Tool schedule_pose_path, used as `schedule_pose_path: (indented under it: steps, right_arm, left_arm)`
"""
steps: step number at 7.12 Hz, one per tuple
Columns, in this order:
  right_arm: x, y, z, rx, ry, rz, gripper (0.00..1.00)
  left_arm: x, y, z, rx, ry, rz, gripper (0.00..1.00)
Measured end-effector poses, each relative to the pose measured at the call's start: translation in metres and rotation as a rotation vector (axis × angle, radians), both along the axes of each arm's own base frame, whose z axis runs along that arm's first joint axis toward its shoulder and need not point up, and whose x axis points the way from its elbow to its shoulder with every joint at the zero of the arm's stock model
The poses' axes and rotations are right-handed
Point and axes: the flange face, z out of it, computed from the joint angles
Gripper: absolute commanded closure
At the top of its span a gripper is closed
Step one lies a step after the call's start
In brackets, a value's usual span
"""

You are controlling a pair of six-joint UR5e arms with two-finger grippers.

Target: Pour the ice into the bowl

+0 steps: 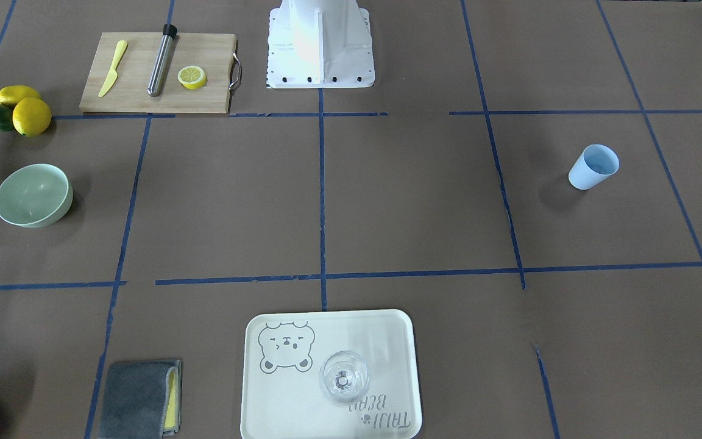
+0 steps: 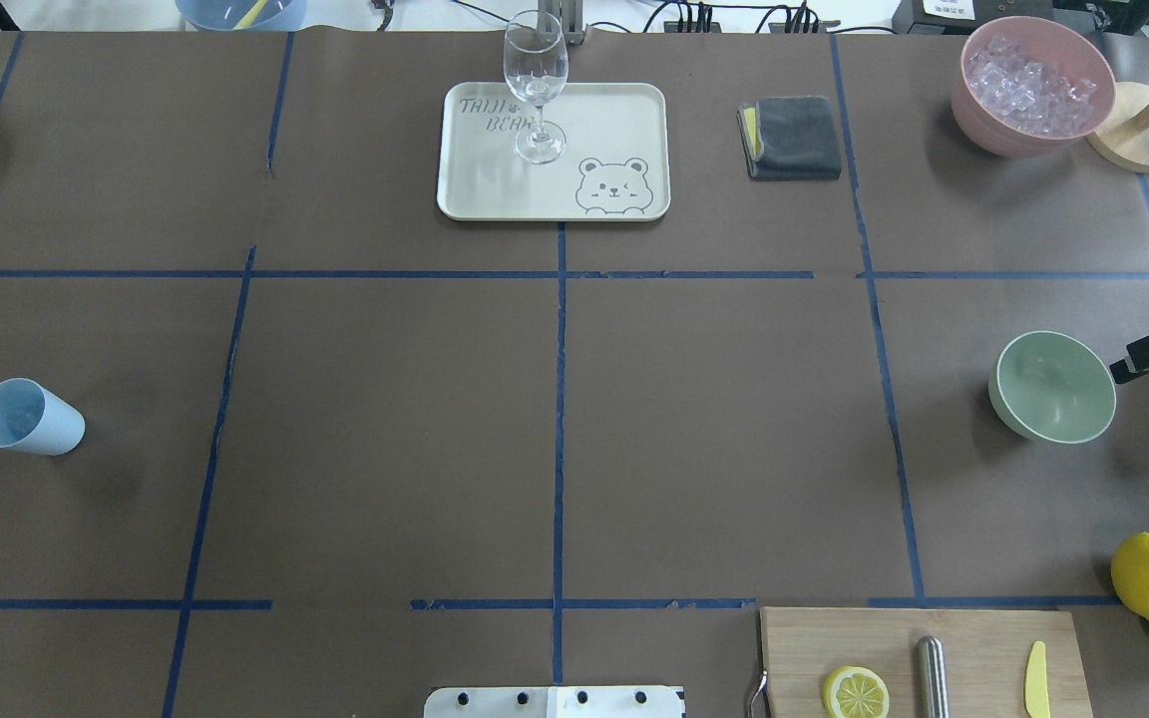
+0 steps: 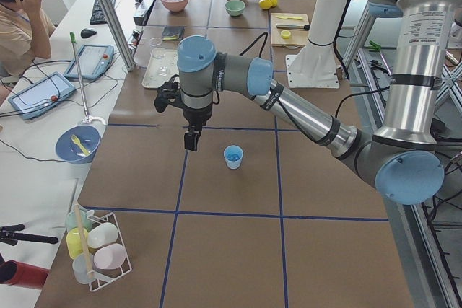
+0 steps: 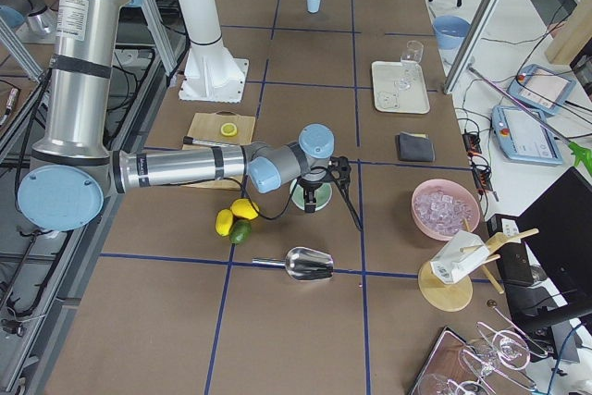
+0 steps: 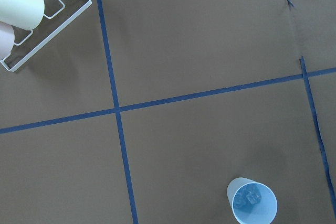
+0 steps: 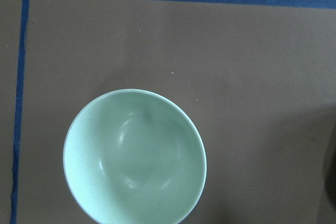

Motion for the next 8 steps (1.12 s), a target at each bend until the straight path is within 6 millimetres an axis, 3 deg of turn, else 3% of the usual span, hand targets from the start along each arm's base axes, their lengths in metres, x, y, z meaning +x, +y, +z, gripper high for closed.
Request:
schedule_pose_path:
  steps: [2,4,5,6,7,8]
  right_arm:
    - [-0.014,0.001,0.021,0.019,-0.002,0.031,0.05]
    - [-0.035,0.004,0.026,0.016,-0.007,0.052,0.08]
    - [-0.044,0.005,0.032,0.023,0.01,0.053,0.24]
    - [-0.051,0.006,0.037,0.026,0.024,0.049,0.8]
    - [-0.056,0.006,0.042,0.027,0.038,0.047,1.0]
    - [-0.059,0.007,0.045,0.034,0.055,0.048,1.0]
  left_arm:
    - [0.0,0.001,-0.002,0.005,0.0,0.001,0.0]
    - [0.0,0.001,-0.002,0.005,0.0,0.001,0.0]
    - [0.0,0.001,-0.002,0.005,0.0,0.001,0.0]
    - [0.0,0.001,-0.002,0.005,0.0,0.001,0.0]
    - [0.0,0.001,-0.002,0.005,0.0,0.001,0.0]
    - [0.0,0.001,-0.002,0.005,0.0,0.001,0.0]
